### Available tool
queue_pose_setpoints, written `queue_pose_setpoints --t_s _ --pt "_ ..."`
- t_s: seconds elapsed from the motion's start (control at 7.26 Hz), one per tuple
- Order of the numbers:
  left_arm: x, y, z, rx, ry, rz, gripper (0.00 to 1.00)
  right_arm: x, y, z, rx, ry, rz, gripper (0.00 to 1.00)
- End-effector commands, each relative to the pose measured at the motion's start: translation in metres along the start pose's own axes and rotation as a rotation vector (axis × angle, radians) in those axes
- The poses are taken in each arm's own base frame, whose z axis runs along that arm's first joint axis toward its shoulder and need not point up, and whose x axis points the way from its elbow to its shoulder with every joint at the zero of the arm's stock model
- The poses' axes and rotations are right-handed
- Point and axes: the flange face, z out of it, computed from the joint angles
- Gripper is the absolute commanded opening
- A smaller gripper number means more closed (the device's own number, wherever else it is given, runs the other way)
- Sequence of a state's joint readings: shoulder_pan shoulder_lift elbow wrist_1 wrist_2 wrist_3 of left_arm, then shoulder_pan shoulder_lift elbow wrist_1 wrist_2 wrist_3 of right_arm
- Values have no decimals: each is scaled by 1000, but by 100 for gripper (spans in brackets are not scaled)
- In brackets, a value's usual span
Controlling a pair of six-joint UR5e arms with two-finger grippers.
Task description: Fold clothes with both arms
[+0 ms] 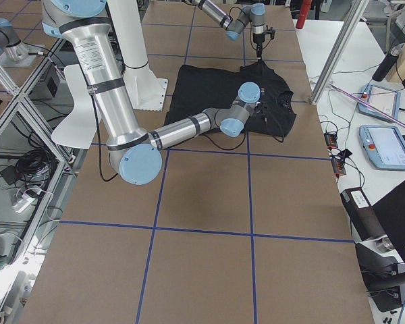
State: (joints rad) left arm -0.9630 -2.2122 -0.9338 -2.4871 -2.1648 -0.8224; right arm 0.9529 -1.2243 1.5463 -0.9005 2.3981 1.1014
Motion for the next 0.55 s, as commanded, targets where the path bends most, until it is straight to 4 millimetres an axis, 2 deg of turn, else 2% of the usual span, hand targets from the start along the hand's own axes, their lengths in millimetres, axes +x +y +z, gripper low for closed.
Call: queue_pose_setpoints --t_s 0.0,0.14,0.28,0.41 --pt "0 -1 1 6 -6 1 0 0 0 0 -1 -1 0 100" --pt "0 -1 1 5 -5 1 0 0 0 0 0 0 0 100" --pt "4 -7 -11 14 11 -2 0 1 0 0 0 1 1 100" --pt "30 -17 -41 4 67 7 0 0 0 -1 -1 -1 0 100"
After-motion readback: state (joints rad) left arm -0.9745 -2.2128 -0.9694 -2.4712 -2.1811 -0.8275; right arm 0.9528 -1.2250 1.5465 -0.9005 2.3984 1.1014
